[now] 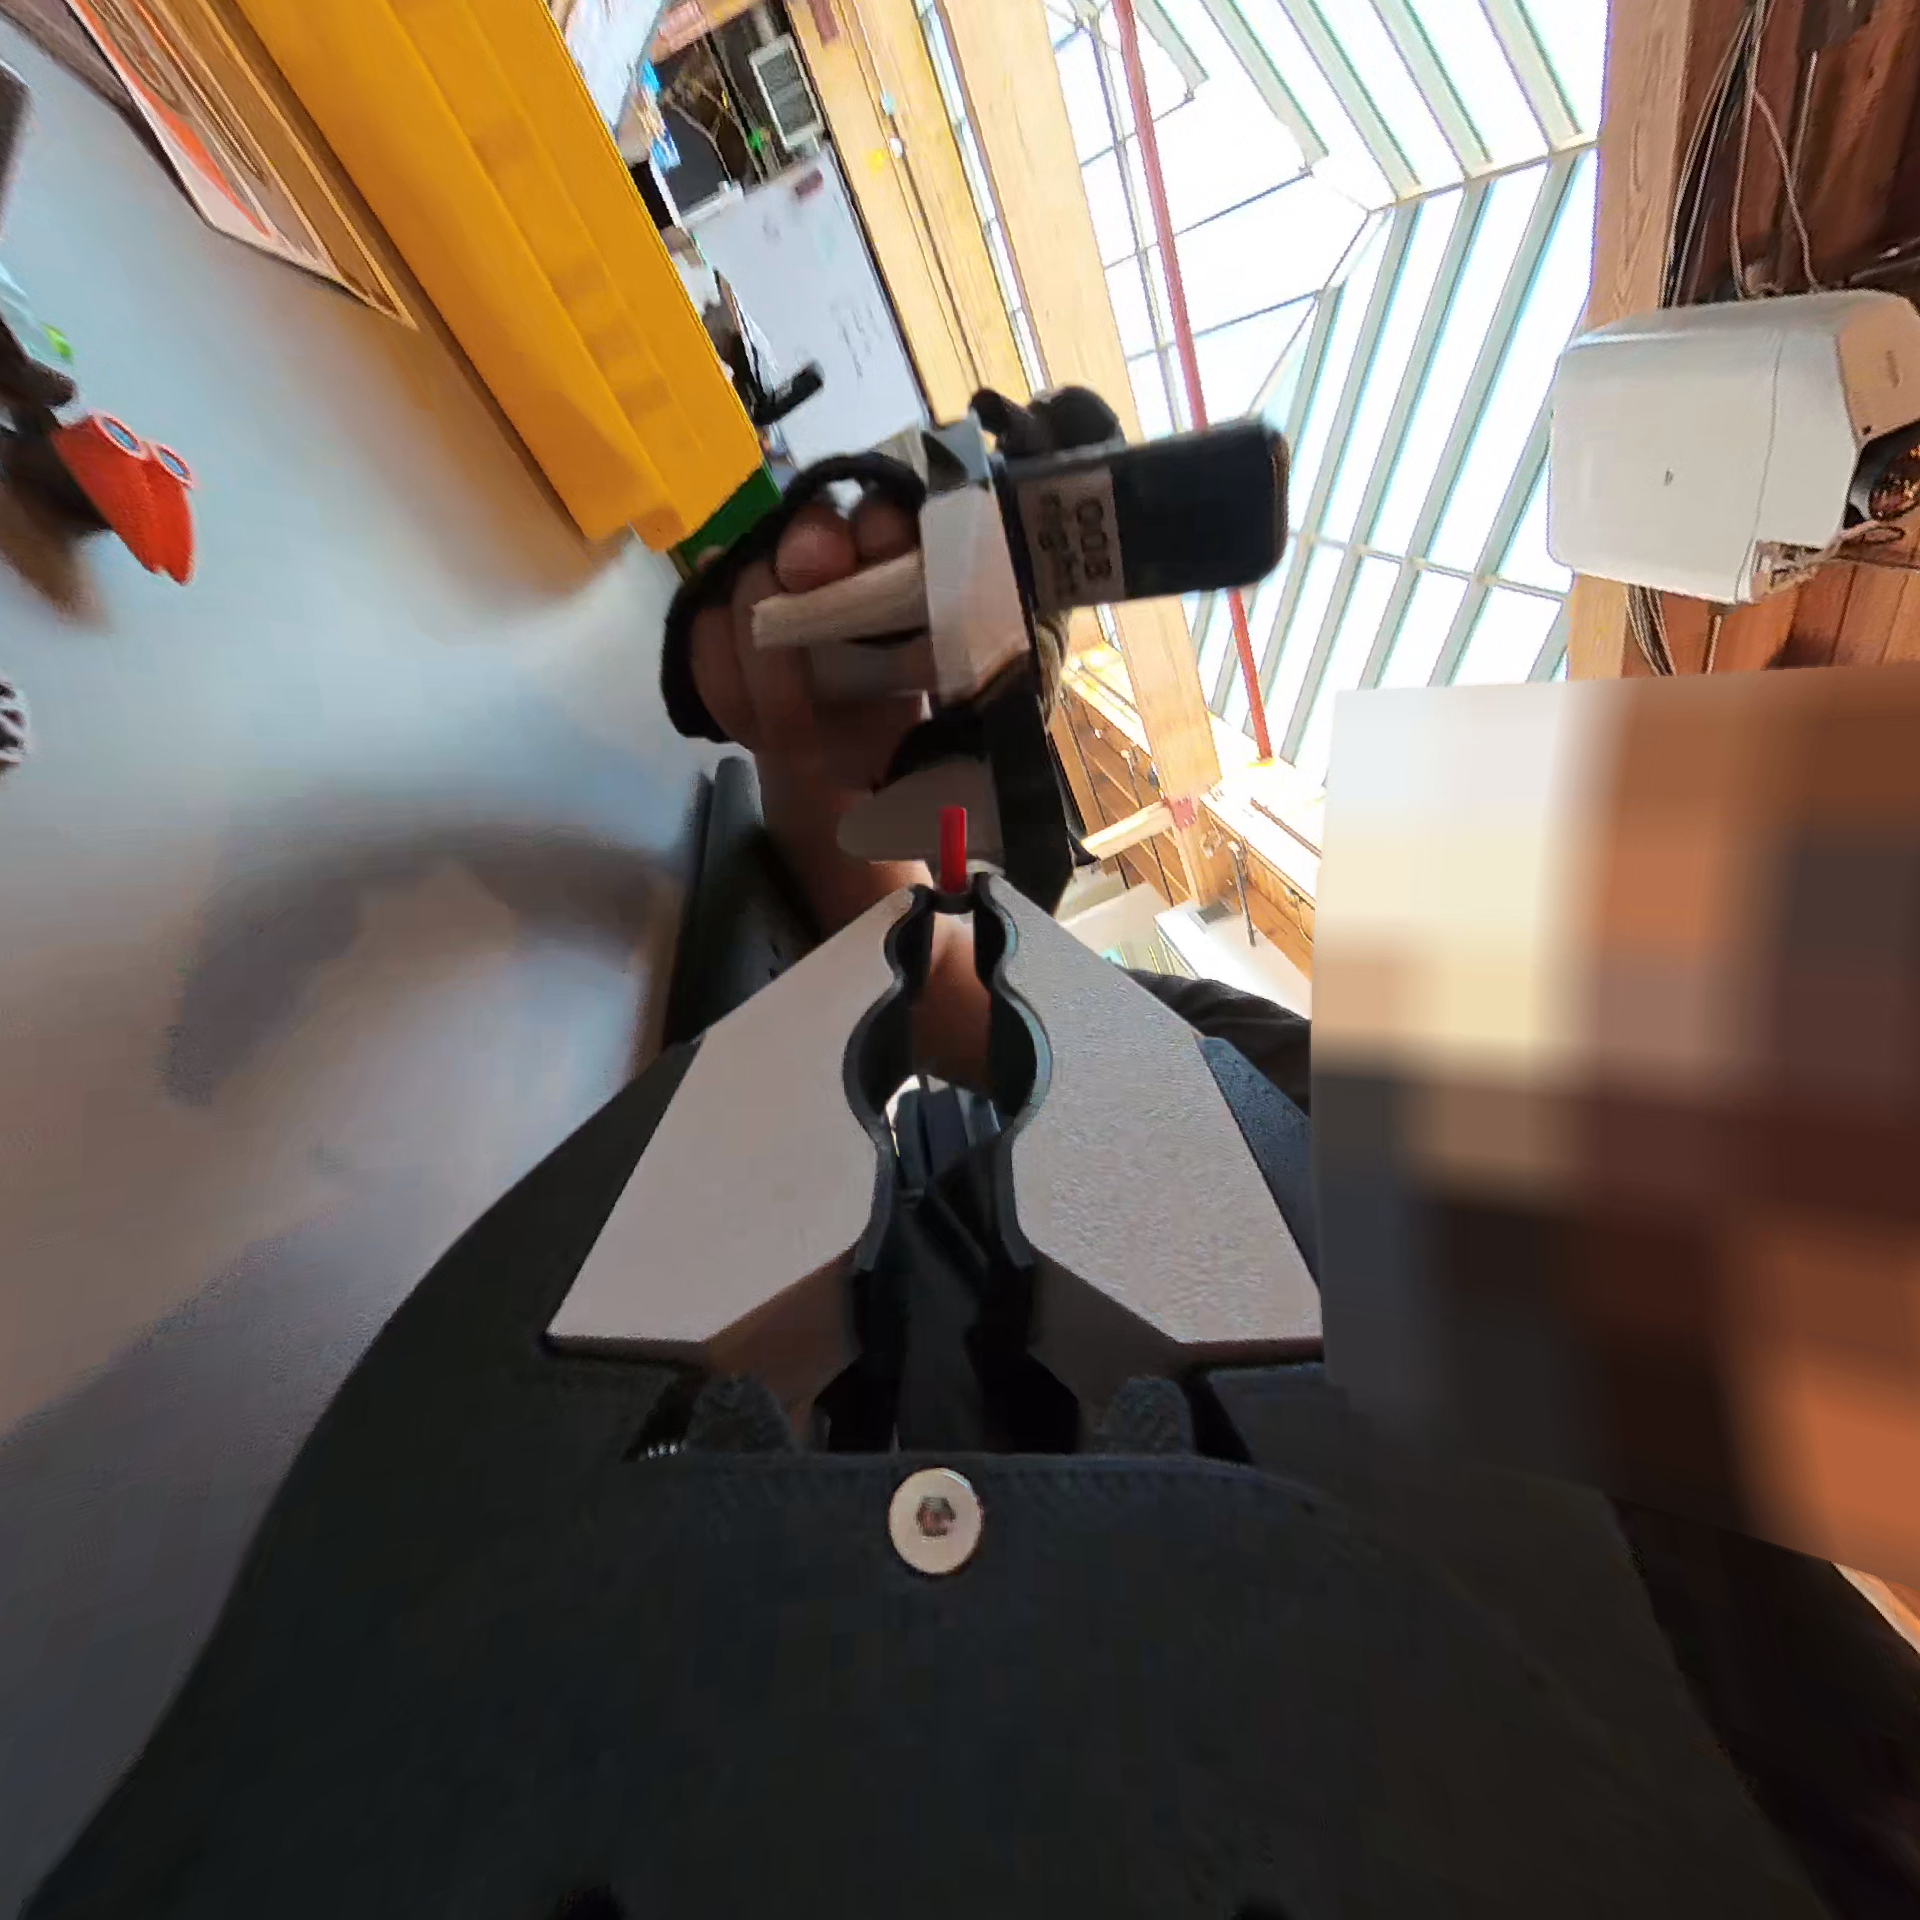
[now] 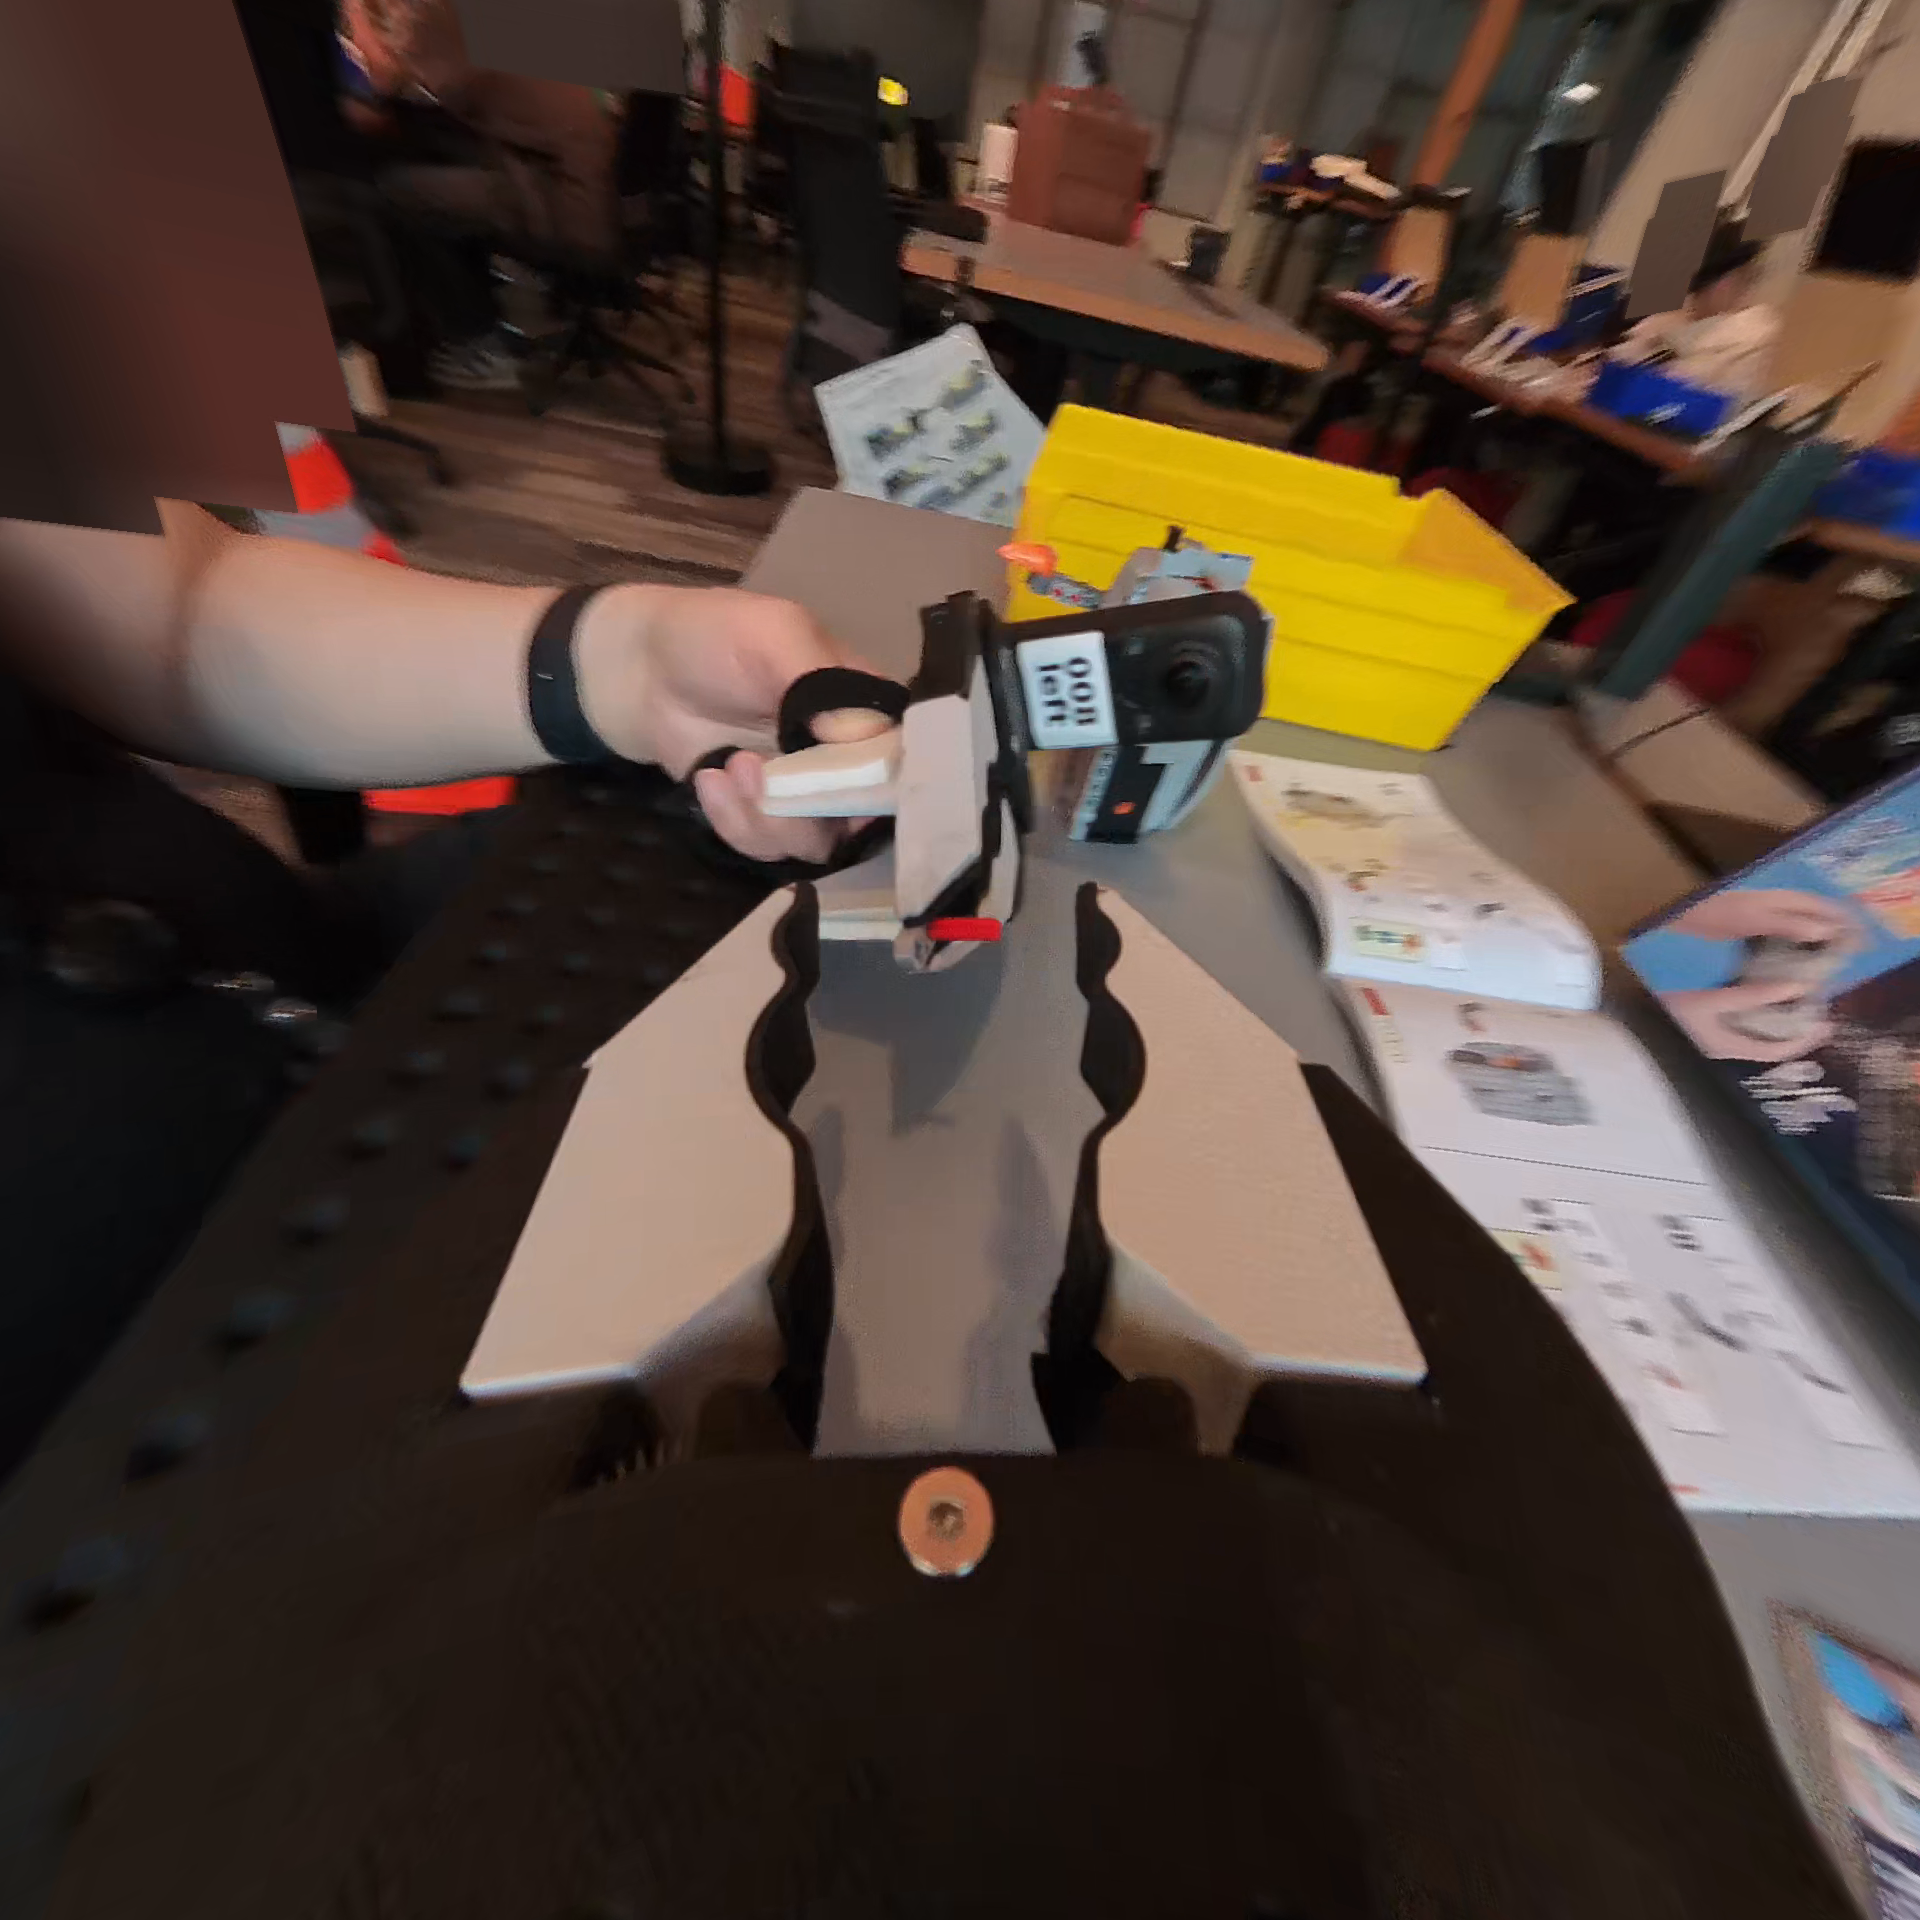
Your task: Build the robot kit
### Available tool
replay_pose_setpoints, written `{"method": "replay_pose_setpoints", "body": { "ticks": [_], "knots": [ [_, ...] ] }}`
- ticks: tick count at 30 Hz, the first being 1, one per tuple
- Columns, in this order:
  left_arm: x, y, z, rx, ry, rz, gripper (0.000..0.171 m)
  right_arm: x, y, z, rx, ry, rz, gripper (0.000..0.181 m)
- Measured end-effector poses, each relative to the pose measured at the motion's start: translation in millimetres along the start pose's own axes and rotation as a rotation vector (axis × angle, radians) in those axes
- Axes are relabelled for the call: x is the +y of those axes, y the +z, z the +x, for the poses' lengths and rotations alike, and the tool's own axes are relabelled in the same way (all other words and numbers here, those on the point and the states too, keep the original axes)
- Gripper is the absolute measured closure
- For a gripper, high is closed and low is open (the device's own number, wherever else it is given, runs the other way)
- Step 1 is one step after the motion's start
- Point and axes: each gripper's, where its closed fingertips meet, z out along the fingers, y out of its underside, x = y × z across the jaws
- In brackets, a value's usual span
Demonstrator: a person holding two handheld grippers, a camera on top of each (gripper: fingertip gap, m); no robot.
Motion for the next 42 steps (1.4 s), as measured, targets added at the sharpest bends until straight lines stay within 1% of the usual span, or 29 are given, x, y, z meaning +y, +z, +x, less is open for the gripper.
{"method": "replay_pose_setpoints", "body": {
  "ticks": [1, 2, 5, 8, 10, 17, 22, 26, 31, 34, 37, 40, 42],
  "knots": [
    [-4.6, -1.5, -0.8, -0.008, 0.004, 0.032, 0.167, 0.4, 2.6, 4.0, 0.061, -0.045, -0.021, 0.132],
    [-8.6, -2.7, -1.3, -0.009, 0.003, 0.060, 0.167, 2.3, 5.1, 8.4, 0.116, -0.077, -0.046, 0.134],
    [-14.5, -3.8, -2.7, -0.001, -0.020, 0.102, 0.167, 12.9, 12.1, 14.8, 0.200, -0.134, -0.125, 0.143],
    [-16.1, -2.6, -5.3, -0.004, -0.037, 0.114, 0.167, 20.8, 16.2, 16.1, 0.216, -0.125, -0.166, 0.153],
    [-15.2, -2.3, -6.1, -0.007, -0.039, 0.106, 0.167, 21.8, 16.3, 17.4, 0.222, -0.122, -0.172, 0.157],
    [-14.3, -2.6, -9.3, -0.021, -0.044, 0.101, 0.167, 21.8, 15.5, 16.3, 0.212, -0.122, -0.172, 0.158],
    [-10.2, -0.8, -12.2, -0.049, -0.029, 0.072, 0.168, 25.5, 15.5, 12.0, 0.157, -0.086, -0.177, 0.160],
    [-6.2, 0.7, -13.5, -0.078, -0.002, 0.046, 0.167, 26.9, 15.2, 8.8, 0.134, -0.092, -0.182, 0.161],
    [-2.6, 1.8, -14.0, -0.090, 0.014, 0.023, 0.167, 28.2, 15.0, 6.0, 0.111, -0.094, -0.182, 0.161],
    [-3.2, 2.1, -11.8, -0.069, 0.006, 0.026, 0.167, 25.7, 14.2, 6.2, 0.106, -0.102, -0.163, 0.161],
    [-4.0, 2.6, -9.2, -0.043, -0.002, 0.029, 0.167, 22.5, 13.1, 6.9, 0.123, -0.151, -0.152, 0.160],
    [-3.8, 2.2, -9.7, -0.053, 0.010, 0.029, 0.167, 22.3, 13.1, 6.7, 0.141, -0.212, -0.161, 0.160],
    [-4.3, 1.8, -9.3, -0.051, 0.009, 0.032, 0.167, 20.6, 12.2, 9.0, 0.162, -0.225, -0.159, 0.156]
  ]
}}
